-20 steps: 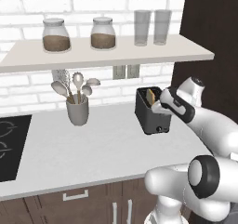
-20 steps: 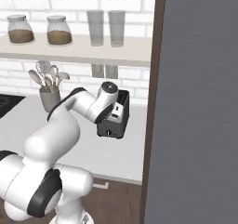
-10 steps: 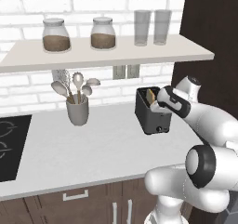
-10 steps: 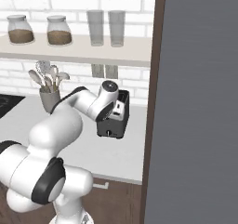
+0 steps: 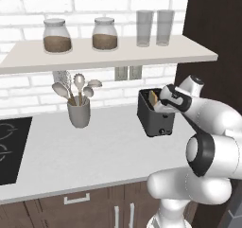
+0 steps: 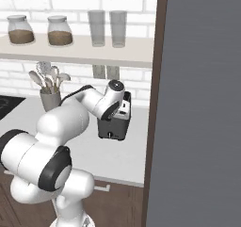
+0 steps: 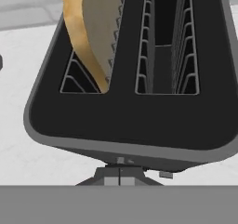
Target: Start the toaster. Once the lever pops up, take the bread to the plate on the dining counter.
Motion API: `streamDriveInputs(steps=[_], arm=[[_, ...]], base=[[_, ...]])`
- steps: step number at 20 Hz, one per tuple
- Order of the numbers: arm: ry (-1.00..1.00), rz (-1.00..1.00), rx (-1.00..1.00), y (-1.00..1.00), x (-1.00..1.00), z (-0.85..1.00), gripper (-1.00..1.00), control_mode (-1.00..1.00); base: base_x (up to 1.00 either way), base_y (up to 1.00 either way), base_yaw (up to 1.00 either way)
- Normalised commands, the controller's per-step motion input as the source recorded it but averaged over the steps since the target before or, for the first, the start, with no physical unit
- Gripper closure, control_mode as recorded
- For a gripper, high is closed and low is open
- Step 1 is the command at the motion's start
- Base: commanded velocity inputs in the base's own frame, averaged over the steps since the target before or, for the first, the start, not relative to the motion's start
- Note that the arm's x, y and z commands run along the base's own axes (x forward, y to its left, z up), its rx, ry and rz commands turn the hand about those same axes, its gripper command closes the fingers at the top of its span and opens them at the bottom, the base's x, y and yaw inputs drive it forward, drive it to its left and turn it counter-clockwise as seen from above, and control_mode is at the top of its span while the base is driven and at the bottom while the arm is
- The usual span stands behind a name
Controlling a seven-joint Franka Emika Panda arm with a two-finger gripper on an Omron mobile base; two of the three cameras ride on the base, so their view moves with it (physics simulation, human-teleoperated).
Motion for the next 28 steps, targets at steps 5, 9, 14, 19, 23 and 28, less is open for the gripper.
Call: streamDriveInputs(steps=[5, 9, 14, 19, 23, 28], arm=[[0.0, 0.01, 0.0, 0.01, 0.03, -0.04, 1.0, -1.0], [0.0, 0.0, 0.0, 0.01, 0.01, -0.08, 1.0, -1.0], [0.0, 0.0, 0.0, 0.01, 0.0, -0.2, 1.0, -1.0], [0.0, 0.0, 0.0, 0.2, -0.03, -0.41, 1.0, -1.0], [0.0, 0.0, 0.0, 0.23, 0.0, -0.51, 1.0, -1.0], [0.0, 0.0, 0.0, 0.12, -0.02, -0.48, 1.0, -1.0]], base=[[0.0, 0.0, 0.0], [0.0, 0.0, 0.0], [0.0, 0.0, 0.0], [0.0, 0.0, 0.0], [0.0, 0.0, 0.0], [0.0, 0.0, 0.0]])
